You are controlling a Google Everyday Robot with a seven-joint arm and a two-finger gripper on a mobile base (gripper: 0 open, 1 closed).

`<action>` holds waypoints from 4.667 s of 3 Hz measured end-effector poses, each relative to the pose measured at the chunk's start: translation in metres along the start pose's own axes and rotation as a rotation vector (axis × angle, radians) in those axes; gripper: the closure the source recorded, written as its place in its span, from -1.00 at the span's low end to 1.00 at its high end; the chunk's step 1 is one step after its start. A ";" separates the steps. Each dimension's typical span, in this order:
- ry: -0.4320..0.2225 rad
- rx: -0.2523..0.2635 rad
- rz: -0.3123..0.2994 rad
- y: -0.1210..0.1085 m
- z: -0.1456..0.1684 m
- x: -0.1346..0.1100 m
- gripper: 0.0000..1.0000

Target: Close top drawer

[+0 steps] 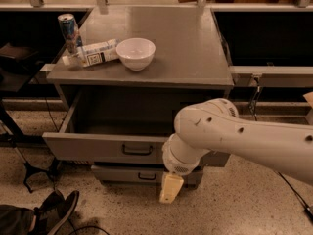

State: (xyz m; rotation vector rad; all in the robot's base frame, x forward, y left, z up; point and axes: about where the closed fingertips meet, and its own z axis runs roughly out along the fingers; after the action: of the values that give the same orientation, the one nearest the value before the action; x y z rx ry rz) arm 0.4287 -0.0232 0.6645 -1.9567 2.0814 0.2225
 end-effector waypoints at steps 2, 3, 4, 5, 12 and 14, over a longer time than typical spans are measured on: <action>0.033 0.023 0.074 -0.017 -0.013 0.034 0.26; 0.049 0.017 0.097 -0.033 -0.007 0.044 0.69; 0.062 -0.002 0.125 -0.046 0.005 0.054 1.00; 0.061 -0.016 0.144 -0.054 0.013 0.058 0.61; 0.035 0.000 0.078 -0.119 0.028 -0.013 -1.00; 0.041 0.024 0.093 -0.134 0.030 -0.024 -1.00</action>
Offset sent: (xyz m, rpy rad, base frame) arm 0.0298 -0.0588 0.0019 -0.0485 0.0097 -0.1221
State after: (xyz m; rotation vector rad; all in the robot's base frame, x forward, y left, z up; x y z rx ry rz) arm 0.5662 -0.0012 0.6533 -1.8677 2.1937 0.1773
